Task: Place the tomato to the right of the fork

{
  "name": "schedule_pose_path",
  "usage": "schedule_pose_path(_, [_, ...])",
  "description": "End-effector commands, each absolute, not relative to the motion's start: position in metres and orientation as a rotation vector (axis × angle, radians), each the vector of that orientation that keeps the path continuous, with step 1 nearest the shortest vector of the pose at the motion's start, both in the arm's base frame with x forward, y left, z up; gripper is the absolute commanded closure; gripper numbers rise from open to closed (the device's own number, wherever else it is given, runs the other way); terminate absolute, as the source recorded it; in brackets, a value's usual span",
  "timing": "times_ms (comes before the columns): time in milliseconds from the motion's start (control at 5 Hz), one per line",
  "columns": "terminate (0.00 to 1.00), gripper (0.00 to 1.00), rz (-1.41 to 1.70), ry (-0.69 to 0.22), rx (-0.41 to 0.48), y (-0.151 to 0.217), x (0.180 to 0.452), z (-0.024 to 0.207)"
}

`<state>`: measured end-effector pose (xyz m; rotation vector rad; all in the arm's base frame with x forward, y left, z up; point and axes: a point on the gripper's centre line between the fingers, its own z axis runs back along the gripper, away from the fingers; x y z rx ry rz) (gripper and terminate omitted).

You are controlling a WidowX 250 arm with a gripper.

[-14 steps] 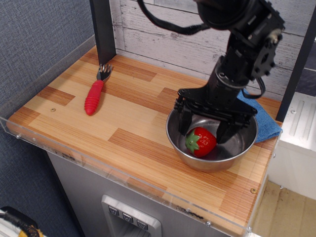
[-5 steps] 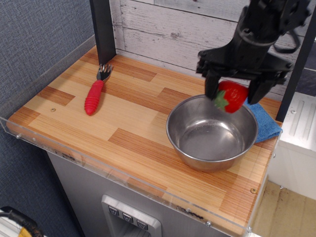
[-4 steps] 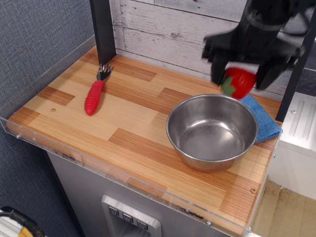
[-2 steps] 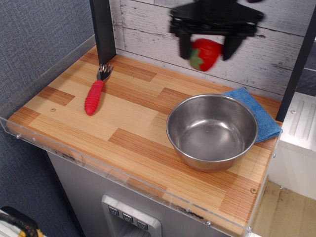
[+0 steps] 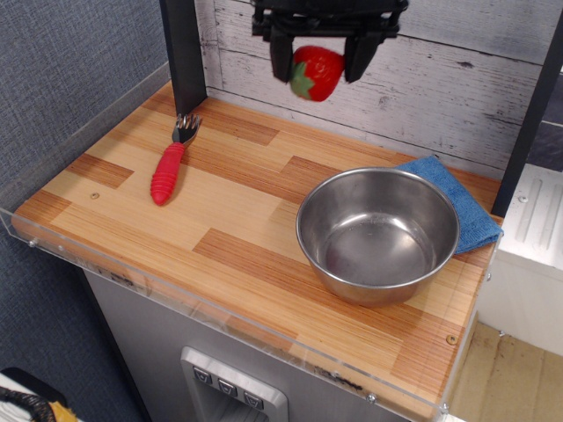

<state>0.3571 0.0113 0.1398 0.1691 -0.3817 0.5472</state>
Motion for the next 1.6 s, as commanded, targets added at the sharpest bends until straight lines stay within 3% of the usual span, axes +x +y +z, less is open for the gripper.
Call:
schedule_pose_path(0, [0.0,1.0,0.59,-0.357,0.19,0.047,0.368,0.124])
schedule_pose_path(600, [0.0,1.0,0.606,-0.233,0.232,0.083,0.379,0.059])
schedule_pose_path(1000, [0.0,1.0,0.601,-0.181,0.233,0.083,0.38,0.039])
schedule_pose_path(1200, [0.0,0.0,0.62,-0.186,0.229,0.082,0.379,0.041])
schedule_pose_path(1400, [0.0,0.0,0.619,-0.183,0.232,0.079,0.377,0.041])
